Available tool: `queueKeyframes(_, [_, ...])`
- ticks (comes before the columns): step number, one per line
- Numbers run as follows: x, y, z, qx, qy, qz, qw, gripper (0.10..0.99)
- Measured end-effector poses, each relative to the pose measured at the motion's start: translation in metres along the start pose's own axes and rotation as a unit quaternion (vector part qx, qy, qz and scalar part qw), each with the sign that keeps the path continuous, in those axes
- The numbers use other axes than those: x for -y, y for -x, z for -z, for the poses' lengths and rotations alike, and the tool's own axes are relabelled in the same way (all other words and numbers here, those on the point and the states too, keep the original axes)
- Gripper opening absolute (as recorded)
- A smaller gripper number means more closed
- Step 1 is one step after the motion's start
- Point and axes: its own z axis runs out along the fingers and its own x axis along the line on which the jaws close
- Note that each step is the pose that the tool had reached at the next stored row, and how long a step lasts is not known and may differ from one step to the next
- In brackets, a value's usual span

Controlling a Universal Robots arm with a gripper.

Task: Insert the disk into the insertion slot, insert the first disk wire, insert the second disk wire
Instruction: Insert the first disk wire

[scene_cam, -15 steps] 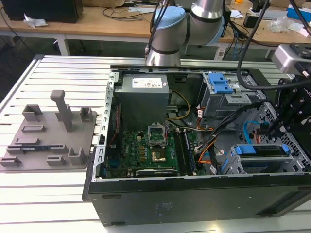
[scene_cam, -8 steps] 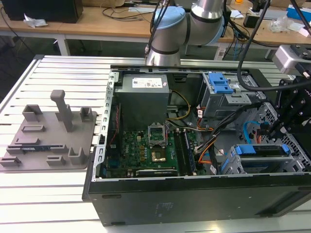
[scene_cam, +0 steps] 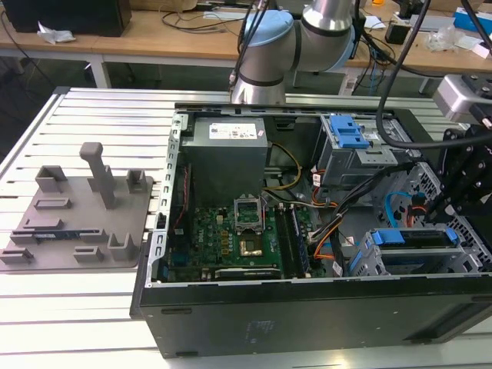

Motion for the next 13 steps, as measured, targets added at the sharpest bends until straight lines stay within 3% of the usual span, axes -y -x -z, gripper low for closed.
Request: queueKeyframes(13, [-0.0011, -0.0023, -0.0004, 0.0003, -0.0001, -0.009, 1.0000, 0.169])
